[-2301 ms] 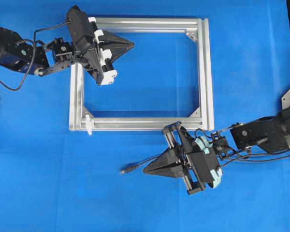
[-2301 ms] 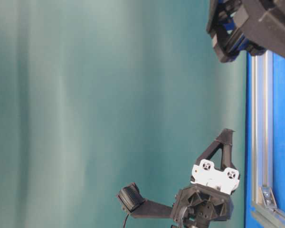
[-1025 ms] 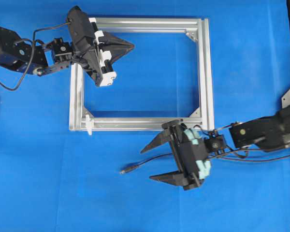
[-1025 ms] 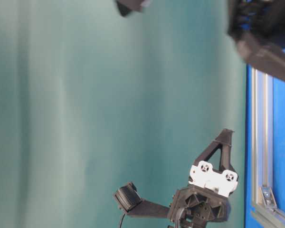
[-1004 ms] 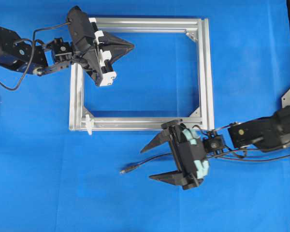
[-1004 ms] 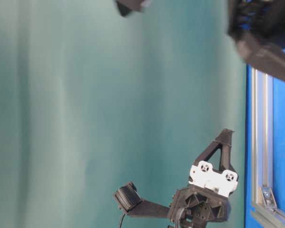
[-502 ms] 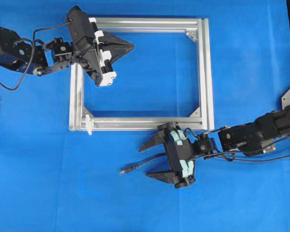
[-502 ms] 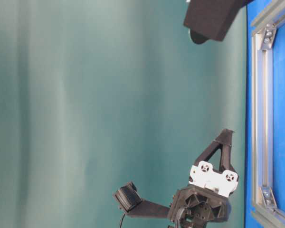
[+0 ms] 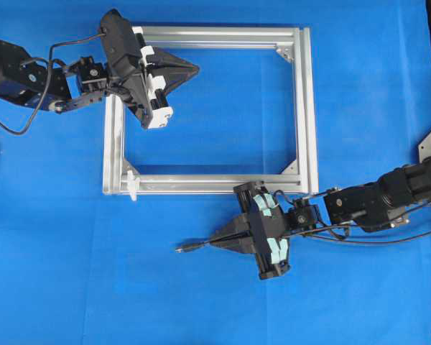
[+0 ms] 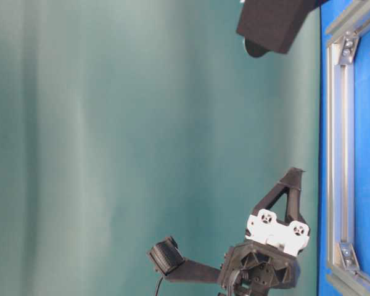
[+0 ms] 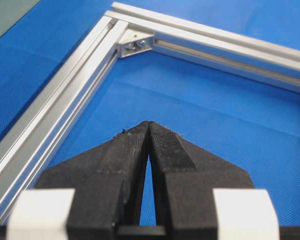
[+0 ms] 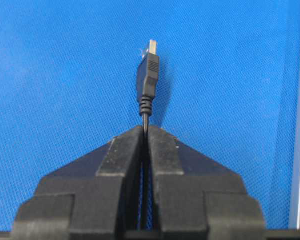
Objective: Insert the wire through the string loop located on the left side.
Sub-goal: 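Lift the cable and carry the plug left toward the white zip-tie loop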
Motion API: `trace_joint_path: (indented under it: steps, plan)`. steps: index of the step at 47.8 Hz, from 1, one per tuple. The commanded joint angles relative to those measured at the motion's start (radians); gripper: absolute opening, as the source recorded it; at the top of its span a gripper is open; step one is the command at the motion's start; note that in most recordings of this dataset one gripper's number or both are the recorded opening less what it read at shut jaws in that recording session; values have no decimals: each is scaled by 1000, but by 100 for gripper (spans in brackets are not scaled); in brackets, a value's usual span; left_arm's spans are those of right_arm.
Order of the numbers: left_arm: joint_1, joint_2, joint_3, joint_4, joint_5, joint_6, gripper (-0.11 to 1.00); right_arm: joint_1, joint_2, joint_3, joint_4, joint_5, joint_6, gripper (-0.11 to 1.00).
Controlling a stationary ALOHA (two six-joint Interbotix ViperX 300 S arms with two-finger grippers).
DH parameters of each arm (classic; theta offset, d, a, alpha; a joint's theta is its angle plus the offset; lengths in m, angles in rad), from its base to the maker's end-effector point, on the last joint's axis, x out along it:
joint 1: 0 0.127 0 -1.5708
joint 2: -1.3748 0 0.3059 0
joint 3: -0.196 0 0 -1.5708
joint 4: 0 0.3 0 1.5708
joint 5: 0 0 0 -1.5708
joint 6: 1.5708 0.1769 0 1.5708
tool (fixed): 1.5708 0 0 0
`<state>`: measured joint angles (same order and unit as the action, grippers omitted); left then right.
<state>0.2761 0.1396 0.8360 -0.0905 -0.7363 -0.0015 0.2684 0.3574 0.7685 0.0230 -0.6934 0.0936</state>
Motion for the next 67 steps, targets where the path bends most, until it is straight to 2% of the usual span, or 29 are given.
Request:
trace_joint_path:
  steps: [1,23,46,67]
  plan:
    - [-2,-29,-6,3,-3,-2,0,2,-15,-14,-2,-6,0,0]
    - [-2,-29,-6,3,3,-3,0,5,-37,-15,-3,2,3,0]
    - [-2,-29,-6,3,3,-5,0,5,-256,-15,-5,210,-8,0]
    - [-2,-29,-6,3,3,-5,0,6,-267,-15,-6,221,-9,0]
